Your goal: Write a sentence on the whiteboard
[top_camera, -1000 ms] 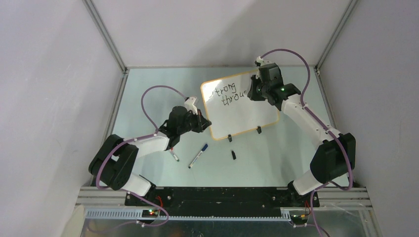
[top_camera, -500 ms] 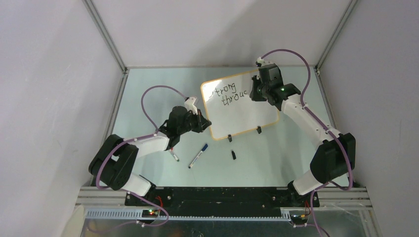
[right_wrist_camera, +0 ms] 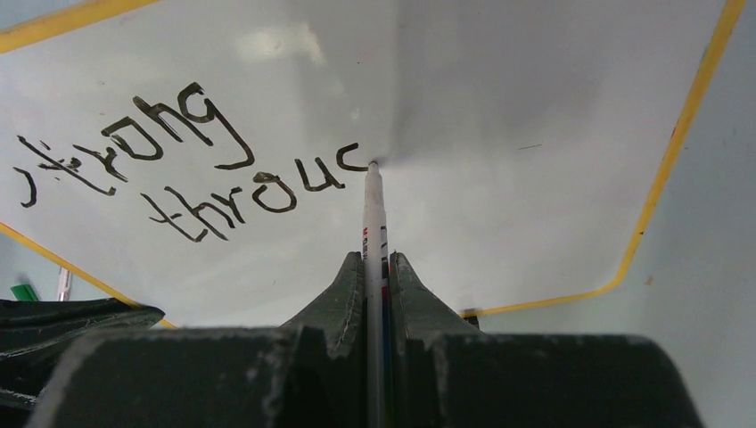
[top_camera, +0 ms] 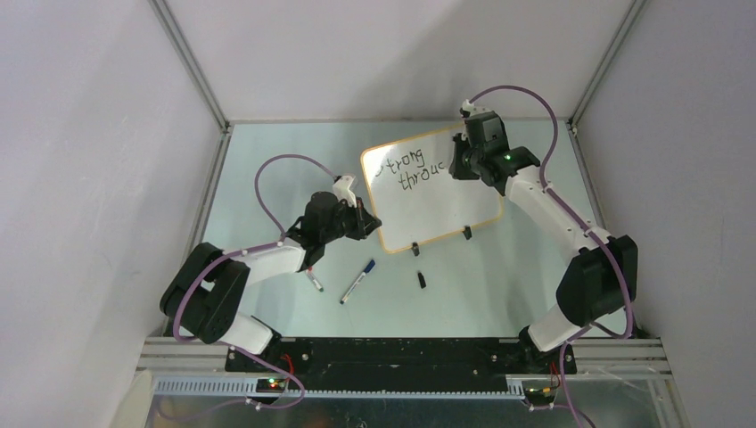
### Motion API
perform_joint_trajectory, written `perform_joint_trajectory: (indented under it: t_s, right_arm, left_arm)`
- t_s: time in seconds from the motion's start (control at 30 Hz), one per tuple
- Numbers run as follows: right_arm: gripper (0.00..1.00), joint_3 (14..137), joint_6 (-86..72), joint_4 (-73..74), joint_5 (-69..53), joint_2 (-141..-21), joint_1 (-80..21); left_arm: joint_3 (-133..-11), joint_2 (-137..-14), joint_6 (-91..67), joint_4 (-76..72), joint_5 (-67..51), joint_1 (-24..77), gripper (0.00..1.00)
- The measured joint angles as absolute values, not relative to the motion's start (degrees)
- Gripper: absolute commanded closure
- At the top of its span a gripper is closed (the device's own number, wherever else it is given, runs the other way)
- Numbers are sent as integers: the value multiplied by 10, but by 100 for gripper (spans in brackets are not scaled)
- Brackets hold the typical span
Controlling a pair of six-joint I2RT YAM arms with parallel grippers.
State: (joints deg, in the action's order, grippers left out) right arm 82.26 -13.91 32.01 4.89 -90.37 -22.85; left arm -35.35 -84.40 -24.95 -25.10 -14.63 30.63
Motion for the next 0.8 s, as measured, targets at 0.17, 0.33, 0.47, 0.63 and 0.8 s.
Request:
perform_joint_trajectory:
  t_s: [0.17,0.33,0.47,0.63,0.8]
  right_arm:
    - [100,831,-139,324,49,-907,-229]
    - [100,834,-139,325,49,-909,-229]
    - [100,835,-139,326,49,-909,-228]
    - [100,842,-139,327,46,-912,-227]
    - [100,843,-139,327,46,-912,-227]
  left_arm:
    - [-354,-844,-249,-250,-146,306,100]
    - [-354,-844,-249,-250,-146,306,100]
    - [-354,-844,-249,-250,-146,306,100]
    - [-354,-844,-249,-250,-146,307,100]
    - [-354,-844,-249,-250,-146,307,100]
